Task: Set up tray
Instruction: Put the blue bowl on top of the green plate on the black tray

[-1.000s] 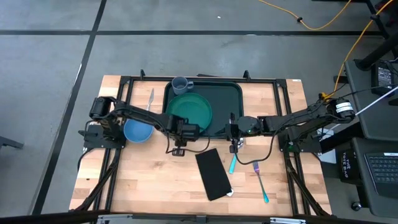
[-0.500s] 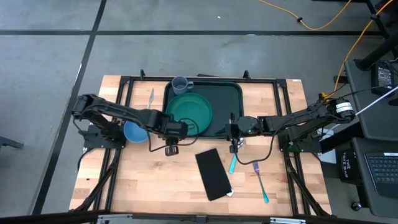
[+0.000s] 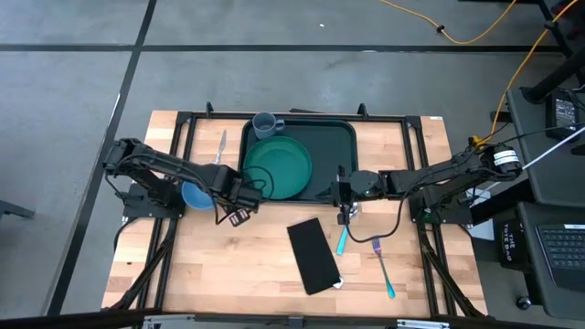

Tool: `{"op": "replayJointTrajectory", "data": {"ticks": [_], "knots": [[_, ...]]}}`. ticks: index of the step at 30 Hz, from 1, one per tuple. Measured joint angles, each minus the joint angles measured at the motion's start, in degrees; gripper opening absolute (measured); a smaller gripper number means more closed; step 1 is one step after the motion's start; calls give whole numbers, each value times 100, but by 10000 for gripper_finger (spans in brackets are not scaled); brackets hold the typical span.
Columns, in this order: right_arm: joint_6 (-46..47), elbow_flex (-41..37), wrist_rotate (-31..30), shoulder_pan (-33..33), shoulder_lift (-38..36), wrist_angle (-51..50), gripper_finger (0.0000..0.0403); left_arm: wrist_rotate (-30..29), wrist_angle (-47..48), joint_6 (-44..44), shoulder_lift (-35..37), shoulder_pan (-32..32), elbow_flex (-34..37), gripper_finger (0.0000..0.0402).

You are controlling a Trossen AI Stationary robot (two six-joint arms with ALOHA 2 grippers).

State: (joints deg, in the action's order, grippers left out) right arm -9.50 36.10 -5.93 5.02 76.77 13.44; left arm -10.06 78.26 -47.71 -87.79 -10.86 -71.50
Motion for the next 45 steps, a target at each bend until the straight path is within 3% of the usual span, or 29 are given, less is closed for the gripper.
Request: {"op": "replayJointTrajectory", "data": {"ticks": [8, 21, 45], "knots": [[-2, 2, 2, 0, 0, 48, 26, -69, -65, -99, 113, 1, 104, 84], [-1, 2, 4, -1, 0, 50, 26, -35, -656, -1041, 1426, 20, 1555, 84], [15, 2, -2, -2, 0, 105, 26, 502, -1612, -1011, 1456, 47, 2616, 84]]}}
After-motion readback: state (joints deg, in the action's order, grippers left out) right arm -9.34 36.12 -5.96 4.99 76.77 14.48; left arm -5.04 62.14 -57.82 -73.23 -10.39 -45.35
